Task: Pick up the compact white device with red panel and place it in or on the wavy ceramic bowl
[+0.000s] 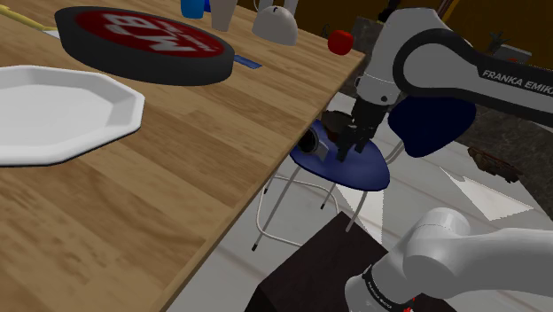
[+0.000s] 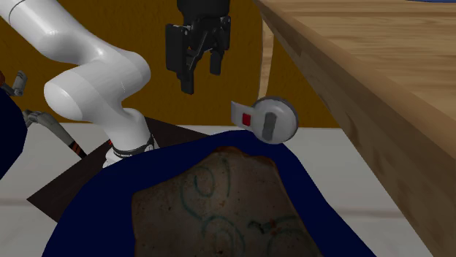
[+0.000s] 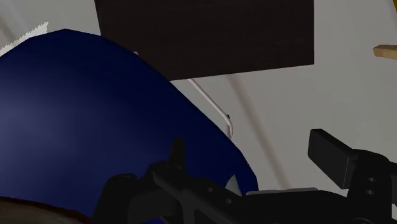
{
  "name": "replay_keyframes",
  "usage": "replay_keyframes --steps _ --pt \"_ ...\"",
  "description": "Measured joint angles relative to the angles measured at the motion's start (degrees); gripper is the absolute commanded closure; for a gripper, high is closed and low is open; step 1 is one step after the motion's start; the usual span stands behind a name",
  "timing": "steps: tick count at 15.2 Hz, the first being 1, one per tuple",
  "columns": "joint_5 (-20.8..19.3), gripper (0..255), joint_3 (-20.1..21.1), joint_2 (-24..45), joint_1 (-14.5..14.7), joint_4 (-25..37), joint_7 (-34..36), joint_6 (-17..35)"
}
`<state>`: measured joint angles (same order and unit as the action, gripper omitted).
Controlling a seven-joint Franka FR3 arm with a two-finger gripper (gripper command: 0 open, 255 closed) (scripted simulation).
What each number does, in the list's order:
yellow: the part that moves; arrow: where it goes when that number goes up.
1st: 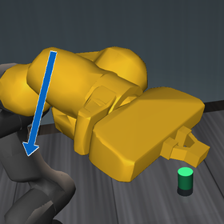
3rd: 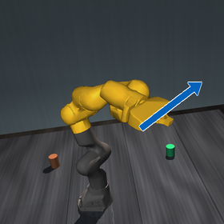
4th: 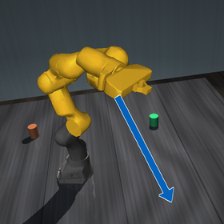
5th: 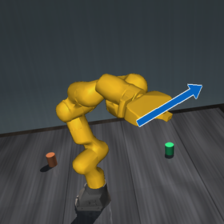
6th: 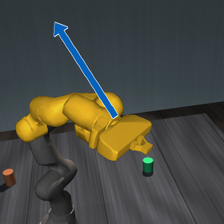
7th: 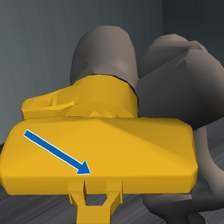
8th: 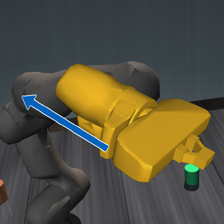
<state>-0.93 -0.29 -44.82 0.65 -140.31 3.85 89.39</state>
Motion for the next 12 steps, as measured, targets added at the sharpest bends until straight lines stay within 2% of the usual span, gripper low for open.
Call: replay_keyframes --steps 2,7,9,12 --pt "-0.03 0 -0.07 0.80 -0.03 0.44 -0.04 0.78" --pt "-0.22 0 -0.88 7.91 -0.33 3.93 -0.48 8.60" --pt "-0.22 0 -1.16 9.47 -0.43 5.17 -0.65 8.00" --pt "-0.31 0 -1.38 10.52 -0.49 3.72 -0.87 9.33"
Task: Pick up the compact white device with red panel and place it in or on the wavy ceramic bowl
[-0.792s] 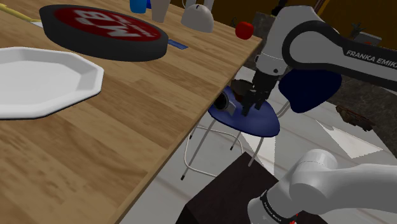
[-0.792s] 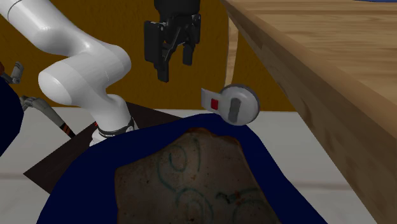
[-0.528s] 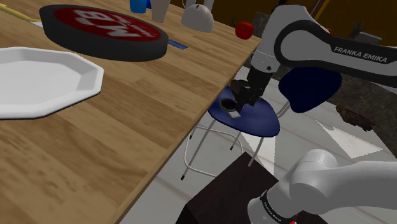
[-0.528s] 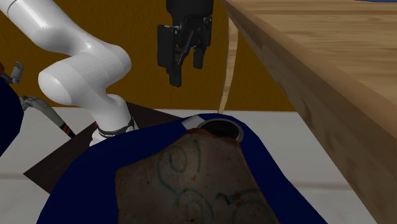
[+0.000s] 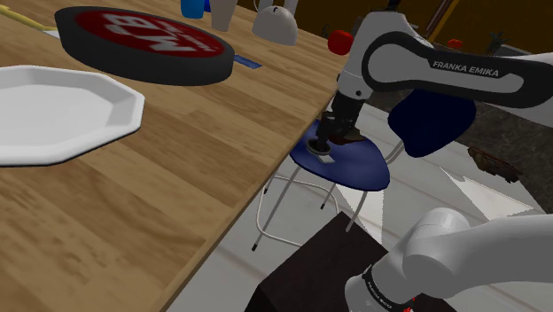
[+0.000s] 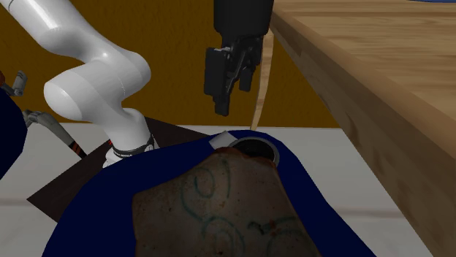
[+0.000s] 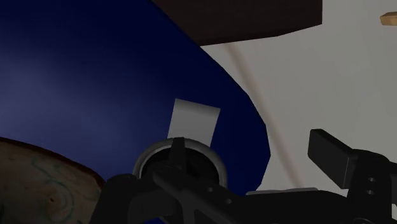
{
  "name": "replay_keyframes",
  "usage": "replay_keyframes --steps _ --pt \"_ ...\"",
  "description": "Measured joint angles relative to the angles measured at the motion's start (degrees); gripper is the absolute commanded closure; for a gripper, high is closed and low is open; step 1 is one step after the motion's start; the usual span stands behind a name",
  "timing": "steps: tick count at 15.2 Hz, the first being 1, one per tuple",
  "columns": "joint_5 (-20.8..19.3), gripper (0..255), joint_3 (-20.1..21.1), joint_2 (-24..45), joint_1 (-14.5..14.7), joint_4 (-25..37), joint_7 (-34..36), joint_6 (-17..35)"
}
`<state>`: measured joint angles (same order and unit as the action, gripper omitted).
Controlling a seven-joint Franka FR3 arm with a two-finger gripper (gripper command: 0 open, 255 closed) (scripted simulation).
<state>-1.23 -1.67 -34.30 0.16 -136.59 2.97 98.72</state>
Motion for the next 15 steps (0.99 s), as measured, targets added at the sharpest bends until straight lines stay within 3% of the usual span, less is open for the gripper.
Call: replay_keyframes --steps 4,10,11,15 --pt "-0.05 0 -0.07 -0.53 0.02 -3.05 0.05 3.38" --pt "-0.15 0 -0.18 -0.66 0.10 -3.43 0.31 3.80" --pt "-0.17 255 -0.20 -0.77 0.13 -3.56 0.24 4.07" --pt "-0.15 255 -0.24 -1.31 0.18 -4.22 0.03 5.94"
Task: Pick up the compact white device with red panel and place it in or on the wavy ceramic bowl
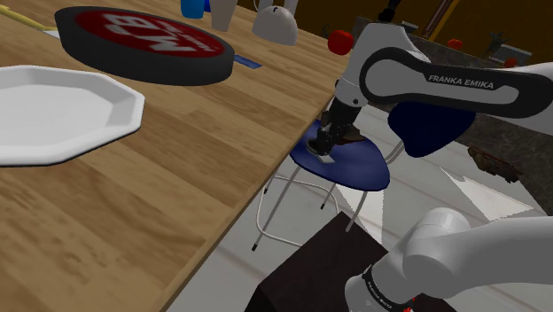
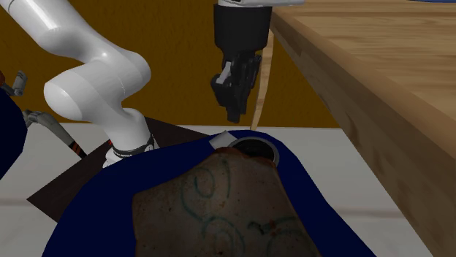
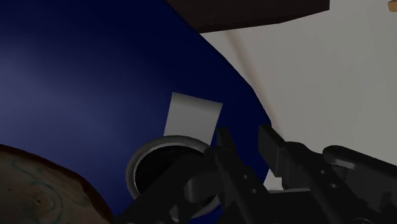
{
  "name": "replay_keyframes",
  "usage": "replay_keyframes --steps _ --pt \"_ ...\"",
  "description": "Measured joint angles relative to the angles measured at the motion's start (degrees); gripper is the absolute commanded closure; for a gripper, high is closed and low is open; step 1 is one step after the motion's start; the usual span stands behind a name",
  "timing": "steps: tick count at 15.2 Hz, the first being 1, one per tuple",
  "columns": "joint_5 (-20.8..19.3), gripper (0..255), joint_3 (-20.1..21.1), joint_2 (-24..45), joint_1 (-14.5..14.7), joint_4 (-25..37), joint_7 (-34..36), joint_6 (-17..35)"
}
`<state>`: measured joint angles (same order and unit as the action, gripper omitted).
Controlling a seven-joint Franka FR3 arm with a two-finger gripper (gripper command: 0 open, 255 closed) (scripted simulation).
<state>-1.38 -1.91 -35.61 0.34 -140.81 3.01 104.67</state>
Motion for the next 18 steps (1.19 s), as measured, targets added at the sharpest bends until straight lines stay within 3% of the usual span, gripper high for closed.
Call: replay_keyframes --steps 7,8,13,18 --pt "0.02 255 0.07 0.67 0.00 0.73 0.23 -0.85" --pt "0.02 0 0.06 0.62 -0.01 0.69 0.23 -0.94" --pt "-1.18 0 -2.09 -1.94 -2.13 -1.96 -0.14 -1.06" --pt "-1.56 0 -2.68 -2.47 -2.65 -5.86 -0.26 2.25"
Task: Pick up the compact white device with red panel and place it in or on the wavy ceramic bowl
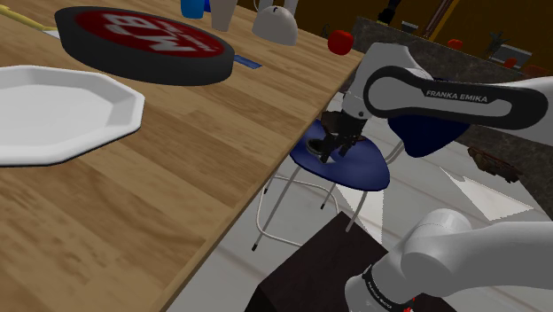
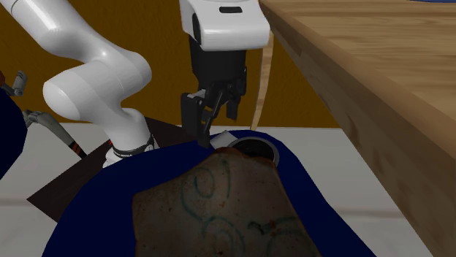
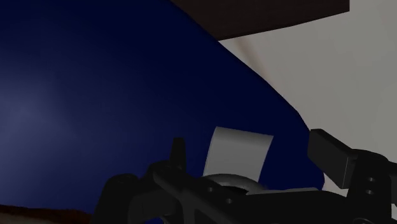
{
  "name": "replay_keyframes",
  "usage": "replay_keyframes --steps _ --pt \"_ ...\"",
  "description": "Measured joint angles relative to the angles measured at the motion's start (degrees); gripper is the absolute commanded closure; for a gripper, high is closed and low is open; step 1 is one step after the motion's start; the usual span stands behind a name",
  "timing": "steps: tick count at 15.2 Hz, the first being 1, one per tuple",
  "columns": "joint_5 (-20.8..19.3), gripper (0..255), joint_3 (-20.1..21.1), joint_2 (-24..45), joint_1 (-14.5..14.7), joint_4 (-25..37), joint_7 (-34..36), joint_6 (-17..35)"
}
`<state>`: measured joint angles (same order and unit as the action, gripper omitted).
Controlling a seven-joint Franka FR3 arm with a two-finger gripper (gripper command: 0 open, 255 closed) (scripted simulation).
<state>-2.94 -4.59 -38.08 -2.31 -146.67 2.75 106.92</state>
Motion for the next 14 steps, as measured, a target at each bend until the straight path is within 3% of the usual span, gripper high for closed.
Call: replay_keyframes --steps 9,10,14 --pt "-0.11 0 -0.13 0.54 -0.05 -2.58 0.03 3.14" --pt "-0.11 255 -0.13 0.54 -0.05 -2.58 0.03 3.14" --pt "-0.11 255 -0.13 0.54 -0.05 -2.58 0.03 3.13"
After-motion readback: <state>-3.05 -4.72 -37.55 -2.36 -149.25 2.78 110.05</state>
